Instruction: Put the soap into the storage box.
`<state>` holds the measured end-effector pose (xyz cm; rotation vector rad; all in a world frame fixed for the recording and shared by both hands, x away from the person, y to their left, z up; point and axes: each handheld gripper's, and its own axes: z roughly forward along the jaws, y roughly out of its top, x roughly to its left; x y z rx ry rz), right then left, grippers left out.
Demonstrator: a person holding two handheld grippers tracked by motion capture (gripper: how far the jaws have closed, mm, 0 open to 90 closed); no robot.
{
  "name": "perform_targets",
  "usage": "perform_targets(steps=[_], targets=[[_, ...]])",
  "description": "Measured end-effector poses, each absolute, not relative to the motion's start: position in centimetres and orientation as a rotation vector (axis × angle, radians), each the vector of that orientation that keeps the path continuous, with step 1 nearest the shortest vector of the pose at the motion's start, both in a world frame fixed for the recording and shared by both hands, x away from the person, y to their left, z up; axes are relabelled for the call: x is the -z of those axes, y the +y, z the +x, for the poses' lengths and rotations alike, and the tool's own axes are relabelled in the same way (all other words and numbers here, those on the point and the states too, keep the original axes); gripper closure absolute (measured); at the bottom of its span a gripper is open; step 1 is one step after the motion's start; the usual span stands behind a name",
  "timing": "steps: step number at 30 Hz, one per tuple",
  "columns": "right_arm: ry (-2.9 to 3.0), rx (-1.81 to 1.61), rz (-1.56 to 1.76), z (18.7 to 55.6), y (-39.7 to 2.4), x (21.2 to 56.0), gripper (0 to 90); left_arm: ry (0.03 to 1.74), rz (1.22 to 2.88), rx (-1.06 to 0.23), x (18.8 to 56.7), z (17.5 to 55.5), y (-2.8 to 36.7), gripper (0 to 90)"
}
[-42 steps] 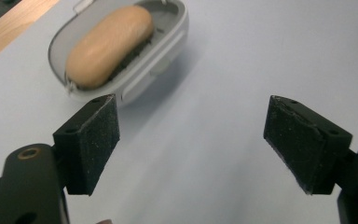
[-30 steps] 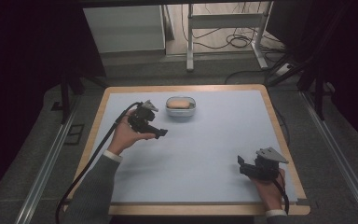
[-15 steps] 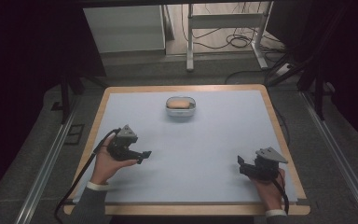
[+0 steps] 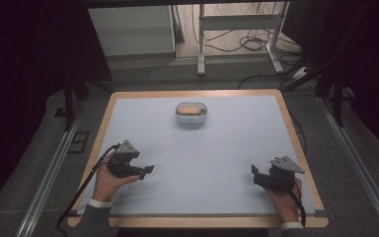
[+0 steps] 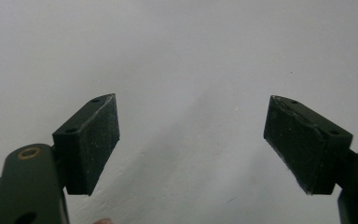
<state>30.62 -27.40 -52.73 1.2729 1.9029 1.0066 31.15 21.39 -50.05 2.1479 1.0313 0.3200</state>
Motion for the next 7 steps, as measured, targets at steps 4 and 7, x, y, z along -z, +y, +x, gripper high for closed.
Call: perform_targets(steps=[4,7], targets=[[1.897,-1.016,1.271,30.55,-27.42,52.71,9.2,1.027,2.148,-0.318,50.08,31.39,21.37,18.3],[1.897,-1.019,1.271,30.56,-27.46,52.71,9.2,1.031,2.147,-0.316,50.13,31.56,21.42,18.2]])
